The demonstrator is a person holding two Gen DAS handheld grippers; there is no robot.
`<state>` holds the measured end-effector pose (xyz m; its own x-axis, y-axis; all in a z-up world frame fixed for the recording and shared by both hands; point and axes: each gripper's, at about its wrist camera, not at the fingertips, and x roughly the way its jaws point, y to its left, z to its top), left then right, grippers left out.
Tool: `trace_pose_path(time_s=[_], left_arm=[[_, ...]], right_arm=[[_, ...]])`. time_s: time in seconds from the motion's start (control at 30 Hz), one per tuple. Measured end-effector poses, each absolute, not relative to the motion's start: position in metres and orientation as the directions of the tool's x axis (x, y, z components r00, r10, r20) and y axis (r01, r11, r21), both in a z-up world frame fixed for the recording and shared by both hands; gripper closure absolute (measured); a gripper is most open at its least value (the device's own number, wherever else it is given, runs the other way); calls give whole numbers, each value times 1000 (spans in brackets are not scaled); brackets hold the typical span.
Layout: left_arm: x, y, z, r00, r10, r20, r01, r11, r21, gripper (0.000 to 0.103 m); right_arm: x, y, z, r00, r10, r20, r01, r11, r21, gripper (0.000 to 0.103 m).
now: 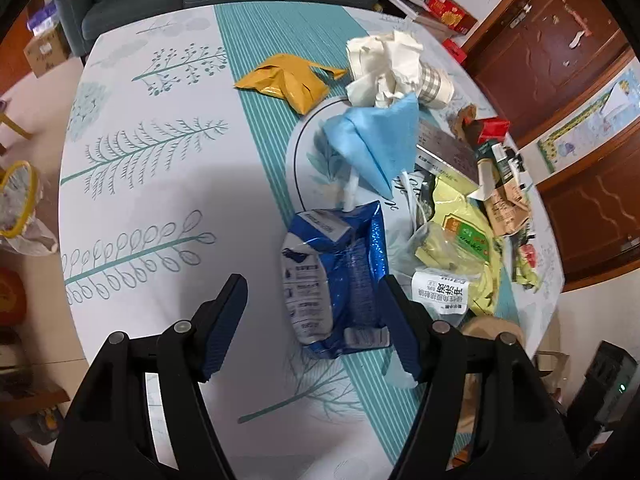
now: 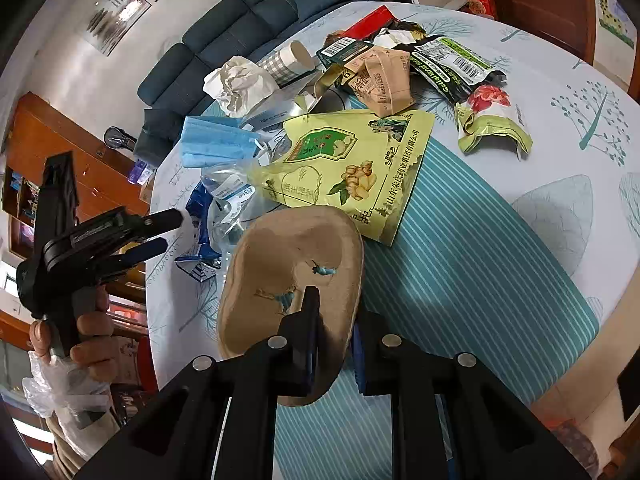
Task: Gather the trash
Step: 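Lift the carrier and carton and carry both toward the black trash bin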
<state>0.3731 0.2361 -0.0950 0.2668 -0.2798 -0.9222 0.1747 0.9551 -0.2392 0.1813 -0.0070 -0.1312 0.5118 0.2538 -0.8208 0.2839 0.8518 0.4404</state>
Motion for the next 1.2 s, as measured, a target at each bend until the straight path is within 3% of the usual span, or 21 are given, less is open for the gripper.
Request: trace_pose_path(time_s=[0.5,0.63,0.8,1.03,1.2], left_arm=[[378,200,-111,282,-102,-954,166,984,-56,35],[379,198,-111,272,-68,-960,157,987,-25,30],[386,197,-123,198,9,-980,138,990,37,29],[386,200,-129,156,-27,-987,117,993,-9,29],[382,206,-120,188,-44,-981,96,995,-26,39]], right_arm=[[186,-1,-135,493,256,-832,292,852,435,89],[188,1,-141,470,278,-838,303,840,449,89],[186,2,-145,453,282,-846,307,842,445,88],[187,2,-144,455,283,-844,284,853,439,88],[185,6,-141,464,286,-838,255,863,436,89]])
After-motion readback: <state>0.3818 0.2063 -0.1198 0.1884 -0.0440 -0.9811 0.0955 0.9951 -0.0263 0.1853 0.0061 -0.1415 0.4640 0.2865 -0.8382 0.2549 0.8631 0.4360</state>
